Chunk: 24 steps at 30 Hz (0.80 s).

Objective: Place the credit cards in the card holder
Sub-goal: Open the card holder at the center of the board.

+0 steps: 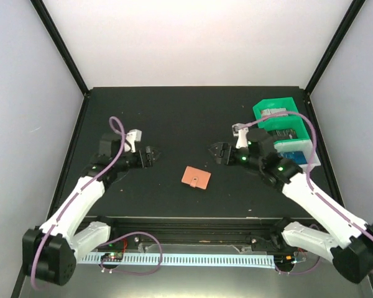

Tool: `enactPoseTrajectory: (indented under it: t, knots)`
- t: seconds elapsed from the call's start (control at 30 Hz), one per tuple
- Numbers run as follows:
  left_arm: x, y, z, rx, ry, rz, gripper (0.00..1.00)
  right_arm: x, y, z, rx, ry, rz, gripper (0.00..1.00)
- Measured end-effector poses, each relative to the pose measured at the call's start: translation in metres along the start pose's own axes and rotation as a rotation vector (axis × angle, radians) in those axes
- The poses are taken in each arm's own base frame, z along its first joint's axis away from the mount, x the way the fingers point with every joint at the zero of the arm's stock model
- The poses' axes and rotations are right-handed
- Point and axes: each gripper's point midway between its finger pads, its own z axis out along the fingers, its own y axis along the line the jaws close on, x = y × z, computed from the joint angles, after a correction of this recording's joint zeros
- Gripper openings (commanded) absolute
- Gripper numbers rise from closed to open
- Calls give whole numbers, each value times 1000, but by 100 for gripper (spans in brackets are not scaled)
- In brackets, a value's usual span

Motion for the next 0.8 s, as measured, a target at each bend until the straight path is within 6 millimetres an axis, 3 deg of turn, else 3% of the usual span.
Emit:
enactPoseTrajectory:
  t: [0.13, 0.2, 0.4, 0.53, 0.67, 0.8]
  knots:
    - [20, -6, 29, 15, 120, 3, 94, 27, -13, 34, 86, 84, 22, 88]
    - [25, -9, 43, 18, 170, 1, 93, 50, -21, 46, 129, 139, 28, 79]
    - [26, -22, 92, 49, 287, 9, 89, 123, -39, 58, 185, 322, 45, 56]
    - [39, -21, 126, 63, 384, -4, 86, 164, -51, 63, 223, 436, 47, 44]
    - [51, -18, 143, 72, 446, -15, 80, 186, -50, 63, 212, 495, 50, 32]
    - [50, -24, 157, 93, 468, -3, 73, 202, -50, 69, 210, 536, 69, 30]
